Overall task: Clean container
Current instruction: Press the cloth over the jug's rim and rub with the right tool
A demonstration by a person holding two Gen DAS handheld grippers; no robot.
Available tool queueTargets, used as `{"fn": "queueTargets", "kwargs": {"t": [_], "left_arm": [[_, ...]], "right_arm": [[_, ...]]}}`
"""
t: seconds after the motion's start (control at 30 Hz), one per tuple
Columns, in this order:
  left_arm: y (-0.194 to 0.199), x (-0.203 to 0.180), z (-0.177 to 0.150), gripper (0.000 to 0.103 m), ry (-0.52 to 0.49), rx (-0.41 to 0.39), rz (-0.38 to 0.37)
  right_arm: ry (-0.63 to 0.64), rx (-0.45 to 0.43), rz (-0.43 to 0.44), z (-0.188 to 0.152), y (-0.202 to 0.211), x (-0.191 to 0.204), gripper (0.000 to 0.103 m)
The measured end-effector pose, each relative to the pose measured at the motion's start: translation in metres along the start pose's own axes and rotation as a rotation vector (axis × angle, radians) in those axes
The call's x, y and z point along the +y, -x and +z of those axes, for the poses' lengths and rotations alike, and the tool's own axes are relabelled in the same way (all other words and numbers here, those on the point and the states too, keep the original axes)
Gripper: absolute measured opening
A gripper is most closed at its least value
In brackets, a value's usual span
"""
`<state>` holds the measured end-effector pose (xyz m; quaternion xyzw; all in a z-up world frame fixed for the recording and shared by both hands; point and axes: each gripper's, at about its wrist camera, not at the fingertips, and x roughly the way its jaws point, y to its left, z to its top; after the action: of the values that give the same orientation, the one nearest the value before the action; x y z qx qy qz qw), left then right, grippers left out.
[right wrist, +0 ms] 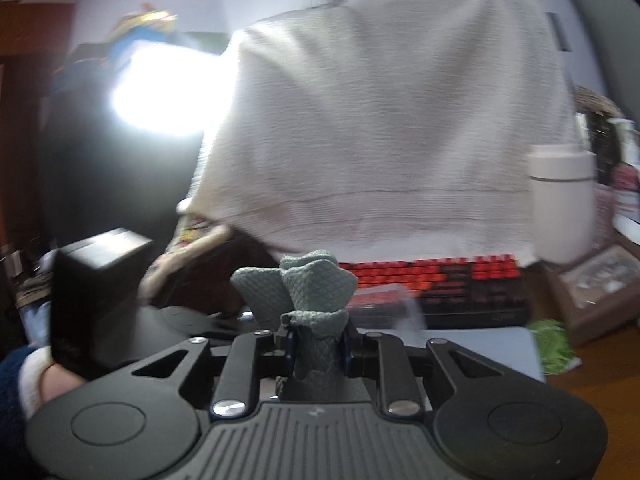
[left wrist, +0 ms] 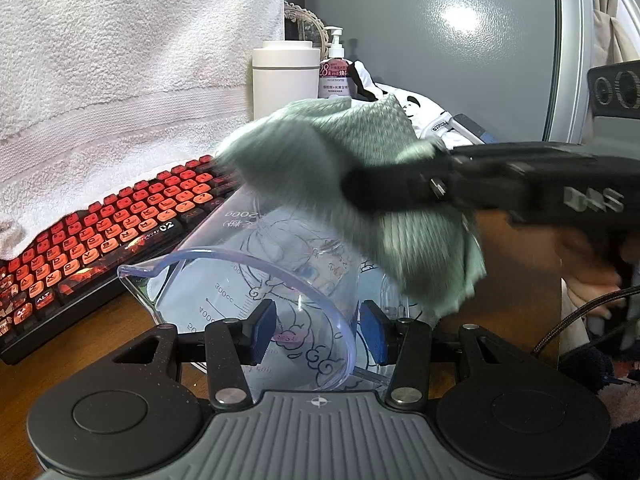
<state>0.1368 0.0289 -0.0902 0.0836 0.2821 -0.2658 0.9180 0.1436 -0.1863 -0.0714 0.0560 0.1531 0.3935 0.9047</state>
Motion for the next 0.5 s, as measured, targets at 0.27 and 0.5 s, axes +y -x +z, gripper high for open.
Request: {"fn": "queueTargets", "kwargs": {"t": [0.27, 0.5], "left_arm": [[0.000, -0.001, 0.000, 0.046, -0.001, 0.000, 0.001], [0.000, -0.001, -0.001, 0.046, -0.001, 0.000, 0.001]], "right_arm": [[-0.068, -0.019, -0.102, 0.002, -0.002, -0.025, 0.020], [-0.035, -0.003, 0.025, 0.000, -0.002, 0.003, 0.020]]}}
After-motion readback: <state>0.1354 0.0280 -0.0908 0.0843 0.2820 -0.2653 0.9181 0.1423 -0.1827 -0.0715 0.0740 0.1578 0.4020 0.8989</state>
